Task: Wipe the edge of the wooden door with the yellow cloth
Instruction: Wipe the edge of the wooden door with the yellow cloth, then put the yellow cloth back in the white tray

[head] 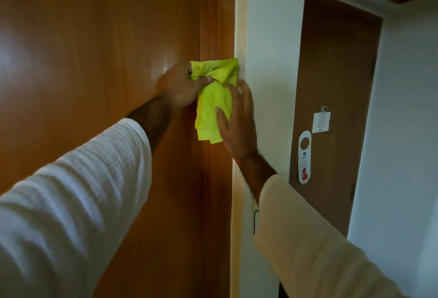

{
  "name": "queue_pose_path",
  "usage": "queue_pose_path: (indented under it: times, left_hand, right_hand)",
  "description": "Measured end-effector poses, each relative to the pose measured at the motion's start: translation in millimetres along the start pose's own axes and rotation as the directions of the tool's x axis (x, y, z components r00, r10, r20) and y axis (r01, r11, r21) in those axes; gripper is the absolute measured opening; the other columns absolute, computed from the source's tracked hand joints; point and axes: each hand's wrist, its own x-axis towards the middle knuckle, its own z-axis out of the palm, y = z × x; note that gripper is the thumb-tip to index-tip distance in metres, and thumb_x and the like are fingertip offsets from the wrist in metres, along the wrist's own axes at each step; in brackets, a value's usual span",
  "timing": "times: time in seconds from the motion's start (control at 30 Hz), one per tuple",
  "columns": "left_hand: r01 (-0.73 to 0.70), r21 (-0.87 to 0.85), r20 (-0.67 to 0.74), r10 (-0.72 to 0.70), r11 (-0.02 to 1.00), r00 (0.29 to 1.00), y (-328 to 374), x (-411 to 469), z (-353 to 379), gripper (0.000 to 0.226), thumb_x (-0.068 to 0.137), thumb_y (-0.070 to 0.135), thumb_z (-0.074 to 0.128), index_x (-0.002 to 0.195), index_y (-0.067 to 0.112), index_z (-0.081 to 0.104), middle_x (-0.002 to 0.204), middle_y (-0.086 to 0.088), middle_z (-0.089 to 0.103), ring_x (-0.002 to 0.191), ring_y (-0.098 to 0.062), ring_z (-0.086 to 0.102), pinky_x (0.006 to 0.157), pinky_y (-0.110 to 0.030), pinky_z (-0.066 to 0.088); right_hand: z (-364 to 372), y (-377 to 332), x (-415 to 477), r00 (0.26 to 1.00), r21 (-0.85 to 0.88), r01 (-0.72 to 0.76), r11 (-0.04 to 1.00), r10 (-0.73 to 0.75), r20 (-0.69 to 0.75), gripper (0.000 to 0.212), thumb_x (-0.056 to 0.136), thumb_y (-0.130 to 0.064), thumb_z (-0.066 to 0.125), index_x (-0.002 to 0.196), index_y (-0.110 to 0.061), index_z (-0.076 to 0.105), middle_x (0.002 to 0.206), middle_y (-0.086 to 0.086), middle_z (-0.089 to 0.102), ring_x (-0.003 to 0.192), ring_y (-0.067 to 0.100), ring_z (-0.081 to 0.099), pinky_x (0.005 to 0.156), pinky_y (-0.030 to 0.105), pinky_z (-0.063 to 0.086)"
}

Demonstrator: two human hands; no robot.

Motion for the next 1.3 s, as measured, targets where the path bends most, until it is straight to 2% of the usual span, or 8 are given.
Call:
queue_pose_path:
  times: [0.2,0.37,0.5,0.63,0.73,0.97,1.13,1.3]
  left_hand:
    - [0.090,-0.396,0.000,-0.099,0.914,0.995,8,-42,-1,0.039,0.097,0.016,0.075,0.133,0.005,0.069,0.118,-0.011,0.080,0.100,-0.023,0.079,0.081,-0.042,0.065]
    - [0.145,-0.614,-0.022,-0.201,0.776,0.979,22,-88,16,0.031,0.101,0.010,0.068,0.132,0.009,0.067,0.104,-0.001,0.078,0.077,-0.005,0.077,0.055,-0.021,0.060]
    - [0.224,-0.767,0.007,-0.341,0.602,0.940,23,-129,44,0.030,0.098,0.005,0.068,0.127,0.014,0.069,0.101,0.000,0.080,0.083,-0.012,0.079,0.061,-0.029,0.065]
    - [0.293,-0.760,0.046,-0.401,0.581,0.915,26,-158,80,0.022,0.095,0.001,0.066,0.101,0.021,0.069,0.086,0.003,0.078,0.082,-0.018,0.075,0.058,-0.031,0.064]
    - [0.334,-0.730,0.100,-0.390,0.597,0.916,23,-178,109,0.021,0.094,0.002,0.067,0.108,0.018,0.065,0.093,0.001,0.078,0.083,-0.019,0.077,0.065,-0.037,0.067]
    - [0.526,-0.621,0.304,-0.440,0.581,0.845,7,-240,204,0.020,0.096,0.008,0.064,0.105,0.024,0.071,0.098,0.000,0.076,0.090,-0.021,0.074,0.069,-0.036,0.068]
    - [0.668,-0.518,0.447,-0.496,0.535,0.744,-11,-304,294,0.016,0.096,0.007,0.066,0.098,0.022,0.071,0.100,-0.007,0.072,0.100,-0.033,0.070,0.092,-0.055,0.062]
    - [0.782,-0.402,0.562,-0.546,0.476,0.621,-38,-375,370,0.016,0.096,0.007,0.069,0.105,0.020,0.073,0.108,-0.004,0.074,0.107,-0.030,0.070,0.089,-0.050,0.064]
  right_hand:
    - [-52,-1,-21,0.937,0.303,-0.349,0.887,0.327,0.122,0.069,0.084,-0.044,0.079,0.141,-0.018,0.048,0.134,0.003,0.060,0.117,0.015,0.060,0.086,0.014,0.051]
    - [-100,-1,-20,0.804,0.544,-0.583,0.603,0.523,0.282,0.045,0.077,-0.026,0.088,0.114,-0.012,0.066,0.107,0.006,0.075,0.095,0.023,0.074,0.075,0.040,0.063]
    - [-139,-1,-19,0.725,0.628,-0.641,0.441,0.616,0.308,0.052,0.080,-0.012,0.084,0.125,-0.006,0.059,0.107,0.002,0.073,0.088,0.012,0.073,0.061,0.024,0.060]
    - [-175,16,-31,0.677,0.567,-0.689,0.451,0.680,0.281,0.053,0.083,-0.011,0.082,0.130,-0.002,0.060,0.121,0.014,0.072,0.104,0.026,0.072,0.078,0.034,0.062]
    - [-203,36,-48,0.625,0.535,-0.736,0.415,0.721,0.300,0.049,0.086,-0.010,0.079,0.129,0.001,0.059,0.124,0.020,0.070,0.111,0.033,0.070,0.088,0.042,0.059]
    - [-271,101,-120,0.510,0.344,-0.839,0.421,0.829,0.230,0.039,0.081,-0.016,0.084,0.112,0.002,0.070,0.088,0.004,0.077,0.073,0.010,0.076,0.065,0.031,0.062]
    - [-332,163,-204,0.419,0.125,-0.906,0.404,0.899,0.131,0.035,0.073,-0.033,0.089,0.094,-0.009,0.076,0.097,0.013,0.078,0.094,0.033,0.075,0.083,0.052,0.063]
    - [-380,209,-305,0.248,0.047,-0.968,0.245,0.963,0.105,0.045,0.076,-0.035,0.088,0.109,-0.009,0.073,0.104,0.009,0.076,0.097,0.028,0.075,0.071,0.035,0.063]
